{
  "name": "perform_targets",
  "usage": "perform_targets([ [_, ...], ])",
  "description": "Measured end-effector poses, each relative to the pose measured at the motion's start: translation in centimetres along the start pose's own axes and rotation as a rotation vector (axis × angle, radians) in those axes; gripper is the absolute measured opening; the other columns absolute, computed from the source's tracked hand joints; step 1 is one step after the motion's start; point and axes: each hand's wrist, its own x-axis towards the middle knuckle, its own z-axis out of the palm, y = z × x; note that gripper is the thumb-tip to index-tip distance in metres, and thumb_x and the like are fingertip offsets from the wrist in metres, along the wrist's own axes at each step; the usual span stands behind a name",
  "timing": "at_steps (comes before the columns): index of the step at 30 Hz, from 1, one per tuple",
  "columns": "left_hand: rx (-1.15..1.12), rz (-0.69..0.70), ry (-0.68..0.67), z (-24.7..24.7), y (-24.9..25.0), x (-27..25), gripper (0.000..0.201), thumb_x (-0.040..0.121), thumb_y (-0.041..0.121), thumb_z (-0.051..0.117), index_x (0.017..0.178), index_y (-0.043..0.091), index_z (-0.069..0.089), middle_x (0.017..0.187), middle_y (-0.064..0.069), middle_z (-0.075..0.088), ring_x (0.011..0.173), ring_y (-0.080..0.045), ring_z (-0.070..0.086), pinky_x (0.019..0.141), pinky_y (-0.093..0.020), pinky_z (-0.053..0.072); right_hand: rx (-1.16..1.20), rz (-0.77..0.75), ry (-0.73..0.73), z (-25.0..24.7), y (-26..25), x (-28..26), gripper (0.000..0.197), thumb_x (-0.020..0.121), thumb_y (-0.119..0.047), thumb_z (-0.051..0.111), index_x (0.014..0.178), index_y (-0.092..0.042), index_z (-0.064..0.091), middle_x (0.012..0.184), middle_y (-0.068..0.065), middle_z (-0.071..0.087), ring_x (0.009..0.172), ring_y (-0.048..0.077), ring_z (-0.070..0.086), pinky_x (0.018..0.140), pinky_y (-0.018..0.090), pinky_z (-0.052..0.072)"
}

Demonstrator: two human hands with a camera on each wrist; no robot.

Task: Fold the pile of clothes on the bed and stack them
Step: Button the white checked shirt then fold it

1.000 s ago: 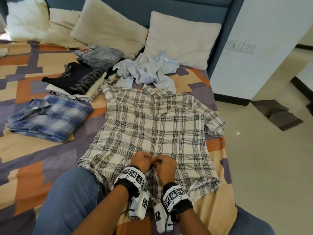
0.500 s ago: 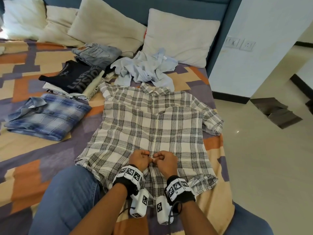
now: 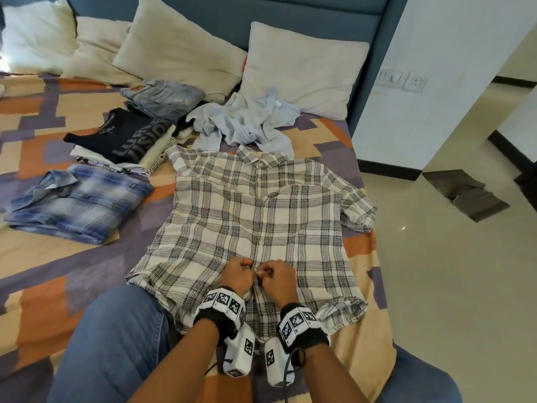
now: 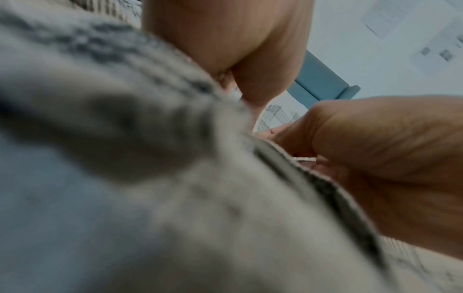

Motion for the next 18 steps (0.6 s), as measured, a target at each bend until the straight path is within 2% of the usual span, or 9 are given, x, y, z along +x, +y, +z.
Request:
perform_targets([
  [4, 0.173, 0.081, 0.057, 0.4, 0.3, -1.1, 0.014, 0.087, 0.008, 0.059, 0.09, 0.022, 0.06, 0.091, -0.003, 0.067, 0.078, -0.019, 0.062, 0.07, -0.035, 0.054, 0.003, 0.0, -0.039, -0.6, -0.1, 0.3, 0.022, 0.082, 0.006, 0.057, 0.073, -0.007, 0.072, 0.071, 0.004, 0.064, 0.069, 0.014, 0.057, 0.065, 0.023, 0.046],
  [6, 0.36, 0.125, 0.124, 0.8, 0.3, -2.0, 0.014, 0.089, 0.011, 0.057, 0.098, 0.023, 0.056, 0.096, -0.001, 0.063, 0.081, -0.021, 0.061, 0.064, -0.033, 0.048, -0.002, 0.028, -0.067, -0.8, -0.1, 0.6, 0.021, 0.085, 0.005, 0.056, 0.073, -0.004, 0.07, 0.073, 0.005, 0.064, 0.07, 0.014, 0.057, 0.066, 0.022, 0.048],
  [8, 0.489, 0.187, 0.157, 1.3, 0.1, -2.5, 0.02, 0.092, 0.014, 0.056, 0.111, 0.021, 0.052, 0.112, -0.003, 0.056, 0.088, -0.023, 0.059, 0.065, -0.031, 0.043, 0.011, 0.051, -0.082, -0.9, -0.1, 0.6, 0.027, 0.087, 0.004, 0.056, 0.066, -0.011, 0.065, 0.074, 0.004, 0.064, 0.072, 0.013, 0.057, 0.063, 0.013, 0.046],
  [9, 0.497, 0.199, 0.15, 1.3, -0.2, -2.5, 0.024, 0.093, 0.017, 0.057, 0.116, 0.02, 0.051, 0.118, -0.004, 0.052, 0.093, -0.023, 0.058, 0.069, -0.031, 0.044, 0.035, 0.062, -0.091, -1.0, 0.0, 0.6, 0.032, 0.087, 0.004, 0.056, 0.063, -0.016, 0.061, 0.075, 0.003, 0.065, 0.073, 0.013, 0.058, 0.063, 0.012, 0.046],
  [11, 0.455, 0.204, 0.109, 0.9, -0.4, -2.3, 0.034, 0.09, 0.02, 0.063, 0.121, 0.019, 0.05, 0.123, -0.006, 0.049, 0.101, -0.023, 0.056, 0.077, -0.033, 0.048, 0.115, 0.107, -0.116, -1.0, 0.3, 0.7, 0.032, 0.088, 0.001, 0.06, 0.063, -0.019, 0.062, 0.077, 0.001, 0.068, 0.077, 0.014, 0.062, 0.07, 0.023, 0.054],
  [13, 0.395, 0.193, 0.022, 0.3, -0.4, -1.8, 0.049, 0.083, 0.024, 0.074, 0.124, 0.017, 0.048, 0.123, -0.006, 0.05, 0.103, -0.022, 0.055, 0.081, -0.032, 0.049, 0.169, 0.141, -0.152, -1.3, 0.5, 0.6, 0.022, 0.089, -0.006, 0.067, 0.07, -0.016, 0.068, 0.076, 0.0, 0.069, 0.074, 0.013, 0.065, 0.071, 0.028, 0.057],
  [15, 0.302, 0.169, -0.107, -0.5, 0.0, -1.2, 0.064, 0.072, 0.029, 0.084, 0.124, 0.016, 0.049, 0.116, -0.004, 0.055, 0.099, -0.019, 0.057, 0.074, -0.025, 0.048, 0.249, 0.176, -0.211, -2.2, 0.5, 0.5, 0.013, 0.09, -0.012, 0.07, 0.079, -0.008, 0.073, 0.076, 0.005, 0.071, 0.07, 0.016, 0.066, 0.066, 0.03, 0.058],
  [17, 0.146, 0.122, -0.173, -2.0, 0.7, -0.4, 0.06, 0.07, 0.028, 0.087, 0.119, 0.014, 0.055, 0.103, -0.002, 0.062, 0.088, -0.017, 0.06, 0.062, -0.022, 0.046, 0.302, 0.222, -0.268, -4.0, 0.6, 0.7, 0.016, 0.091, -0.015, 0.069, 0.086, 0.0, 0.073, 0.075, 0.009, 0.067, 0.065, 0.019, 0.061, 0.06, 0.03, 0.054],
  [18, 0.08, 0.118, -0.156, -3.1, 1.1, 0.1, 0.054, 0.073, 0.025, 0.085, 0.118, 0.013, 0.057, 0.1, -0.003, 0.064, 0.086, -0.017, 0.061, 0.061, -0.023, 0.047, 0.287, 0.229, -0.273, -5.2, 0.8, 1.0, 0.015, 0.091, -0.016, 0.069, 0.088, -0.002, 0.073, 0.076, 0.007, 0.067, 0.065, 0.018, 0.059, 0.06, 0.03, 0.054],
])
